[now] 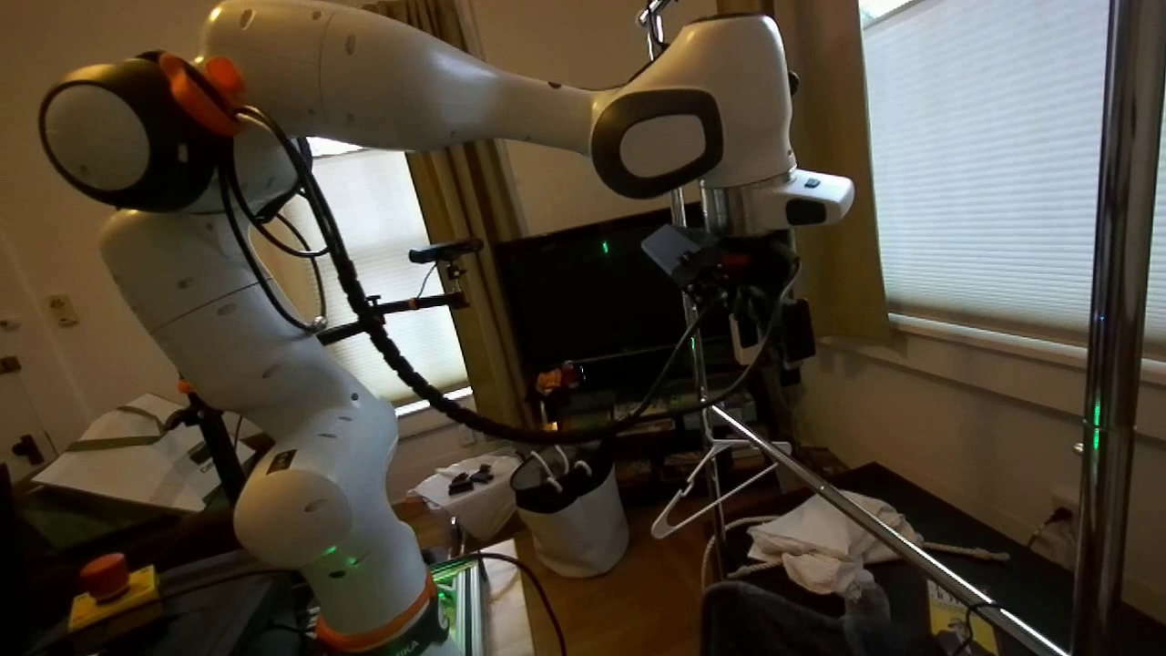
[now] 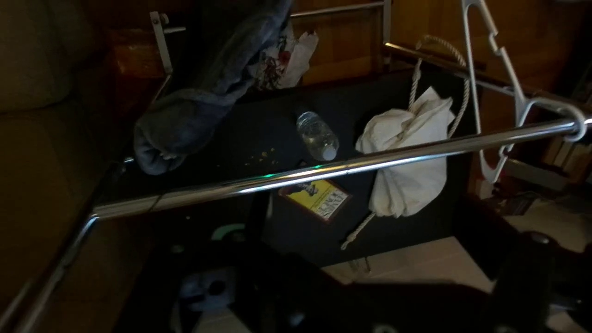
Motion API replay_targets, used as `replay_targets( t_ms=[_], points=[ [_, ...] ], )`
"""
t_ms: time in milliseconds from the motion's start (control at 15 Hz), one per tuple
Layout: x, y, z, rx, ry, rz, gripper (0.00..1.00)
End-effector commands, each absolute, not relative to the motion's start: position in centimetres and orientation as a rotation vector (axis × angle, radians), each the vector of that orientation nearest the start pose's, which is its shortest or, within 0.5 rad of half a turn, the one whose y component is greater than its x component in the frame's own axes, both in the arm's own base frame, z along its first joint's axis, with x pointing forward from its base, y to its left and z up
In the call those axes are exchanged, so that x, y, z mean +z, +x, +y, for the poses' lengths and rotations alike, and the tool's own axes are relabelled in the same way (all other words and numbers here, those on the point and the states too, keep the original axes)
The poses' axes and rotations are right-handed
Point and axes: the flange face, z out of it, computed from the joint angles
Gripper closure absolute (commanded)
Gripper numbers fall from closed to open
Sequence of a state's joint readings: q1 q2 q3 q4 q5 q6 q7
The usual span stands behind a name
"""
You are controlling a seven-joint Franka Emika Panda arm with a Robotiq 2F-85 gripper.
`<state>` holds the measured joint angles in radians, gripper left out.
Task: Move the white clothes hanger from the bottom rail to the top rail
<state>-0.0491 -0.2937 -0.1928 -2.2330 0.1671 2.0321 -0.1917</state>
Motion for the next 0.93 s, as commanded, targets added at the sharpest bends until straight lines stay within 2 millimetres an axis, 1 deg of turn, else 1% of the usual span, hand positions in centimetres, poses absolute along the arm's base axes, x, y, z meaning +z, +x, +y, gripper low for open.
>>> replay_targets(
  t_ms=[0,200,333,400,467,533,600,667,867],
  points=[
    [46.3,44.2,-3.0,-0.07,-2.877,-0.078,0.0],
    [42.9,43.7,4.1,0.072,-2.807,-0.265,0.0],
    [41.1,42.9,7.3,0.184,-2.763,-0.383,0.0],
    [40.5,42.4,8.3,0.235,-2.744,-0.412,0.0],
    [39.6,41.8,9.1,0.295,-2.722,-0.447,0.0],
    [40.9,42.8,8.4,0.22,-2.778,-0.394,0.0],
    [40.3,42.4,9.0,0.261,-2.765,-0.419,0.0],
    [39.9,42.3,9.3,0.279,-2.757,-0.433,0.0],
    [39.6,42.4,9.2,0.286,-2.751,-0.44,0.0]
  ],
)
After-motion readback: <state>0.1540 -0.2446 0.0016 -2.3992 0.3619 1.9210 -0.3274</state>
